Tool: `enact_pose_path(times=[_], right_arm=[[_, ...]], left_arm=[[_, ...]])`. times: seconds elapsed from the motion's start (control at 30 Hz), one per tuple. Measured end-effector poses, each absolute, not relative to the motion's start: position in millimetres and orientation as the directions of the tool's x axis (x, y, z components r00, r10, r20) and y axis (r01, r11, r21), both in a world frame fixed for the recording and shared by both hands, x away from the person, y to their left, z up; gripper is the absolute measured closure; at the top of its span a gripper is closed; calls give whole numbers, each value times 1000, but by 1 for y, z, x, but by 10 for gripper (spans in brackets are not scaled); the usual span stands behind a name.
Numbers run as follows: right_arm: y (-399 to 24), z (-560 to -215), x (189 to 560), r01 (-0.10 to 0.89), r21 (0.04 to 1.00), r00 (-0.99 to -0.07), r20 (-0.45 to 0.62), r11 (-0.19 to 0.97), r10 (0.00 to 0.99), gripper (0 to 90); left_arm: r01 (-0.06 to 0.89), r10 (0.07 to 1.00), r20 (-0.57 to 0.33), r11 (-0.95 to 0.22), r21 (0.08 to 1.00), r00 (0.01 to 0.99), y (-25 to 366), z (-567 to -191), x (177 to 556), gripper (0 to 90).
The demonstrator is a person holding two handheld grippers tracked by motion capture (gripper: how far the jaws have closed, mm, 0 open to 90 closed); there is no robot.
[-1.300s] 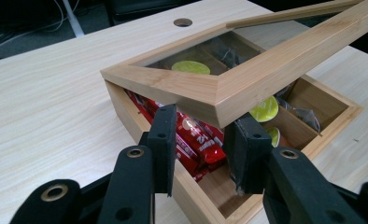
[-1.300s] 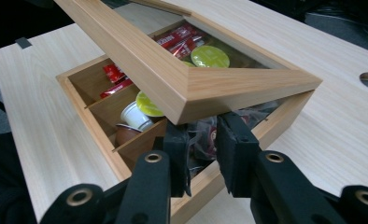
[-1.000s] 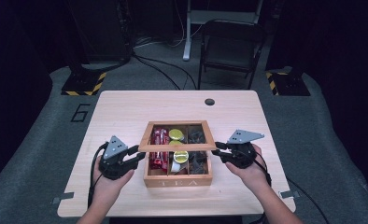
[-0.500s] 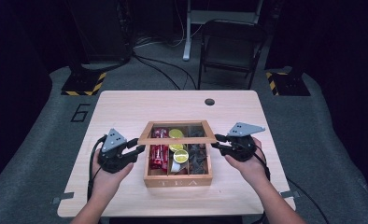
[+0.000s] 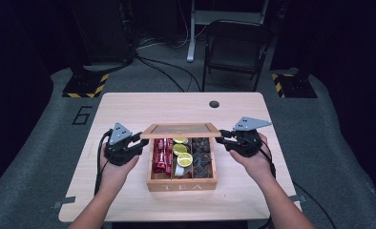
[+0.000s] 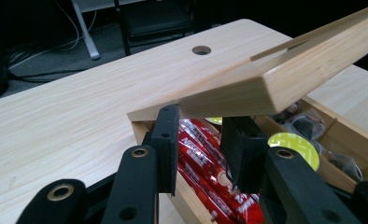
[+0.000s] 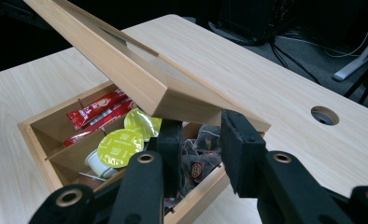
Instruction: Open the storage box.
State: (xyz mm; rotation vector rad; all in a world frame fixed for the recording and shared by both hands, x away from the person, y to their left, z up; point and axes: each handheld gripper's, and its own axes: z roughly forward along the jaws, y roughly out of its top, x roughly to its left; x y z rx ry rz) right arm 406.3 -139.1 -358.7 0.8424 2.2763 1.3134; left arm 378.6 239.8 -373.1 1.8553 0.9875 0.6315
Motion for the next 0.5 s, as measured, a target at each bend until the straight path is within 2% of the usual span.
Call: enact_pose_path(times=[0.5], right_arm=[[-139,-359,421,301,877,-730,-40,374,682,706]], left_arm=[[378,846,-11,-226,898,533,240,-364,394,679]])
